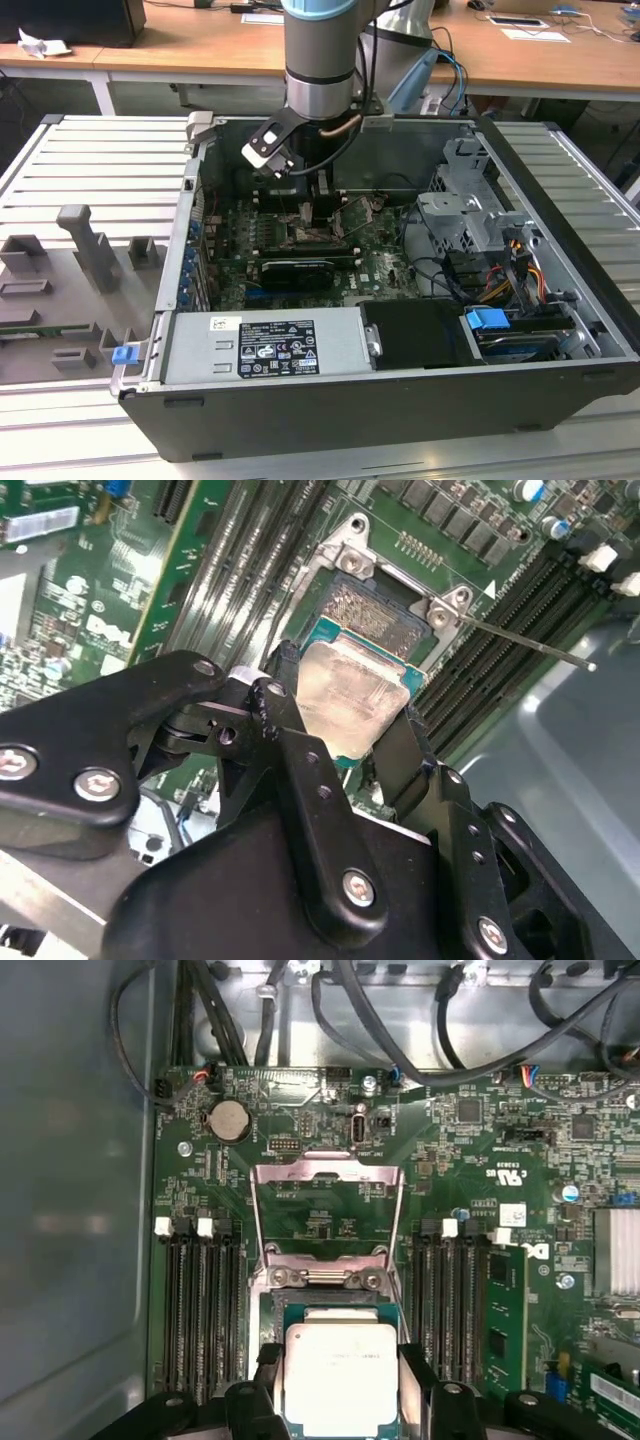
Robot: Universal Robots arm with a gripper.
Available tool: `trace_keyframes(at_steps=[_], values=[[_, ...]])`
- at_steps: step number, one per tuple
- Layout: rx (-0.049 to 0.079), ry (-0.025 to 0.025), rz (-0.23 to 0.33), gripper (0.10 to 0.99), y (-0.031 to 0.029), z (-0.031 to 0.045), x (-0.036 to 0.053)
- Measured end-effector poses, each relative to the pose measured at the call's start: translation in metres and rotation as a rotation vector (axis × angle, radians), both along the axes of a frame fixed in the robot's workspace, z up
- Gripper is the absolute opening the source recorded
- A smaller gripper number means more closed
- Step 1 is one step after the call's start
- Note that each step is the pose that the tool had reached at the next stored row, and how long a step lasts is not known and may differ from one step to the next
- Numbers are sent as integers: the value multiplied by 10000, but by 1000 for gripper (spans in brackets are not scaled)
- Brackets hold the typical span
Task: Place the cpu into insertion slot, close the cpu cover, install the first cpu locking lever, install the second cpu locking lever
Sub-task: 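Place the cpu into insertion slot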
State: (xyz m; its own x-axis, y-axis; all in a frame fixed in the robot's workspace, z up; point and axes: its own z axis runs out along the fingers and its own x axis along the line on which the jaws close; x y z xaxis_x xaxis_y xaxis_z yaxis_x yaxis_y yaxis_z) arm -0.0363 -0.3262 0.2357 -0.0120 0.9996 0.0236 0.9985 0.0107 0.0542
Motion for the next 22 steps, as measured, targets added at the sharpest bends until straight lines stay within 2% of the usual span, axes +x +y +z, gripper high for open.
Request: trace_keyframes(at_steps=[1,4,8,14,22], values=[[-1,-1,3,541,0,-15,0],[8,0,-213,541,16,-210,-53],[8,0,-211,541,25,-289,-53],[7,0,-212,541,54,-357,-53],[1,0,-211,553,55,-361,-53]])
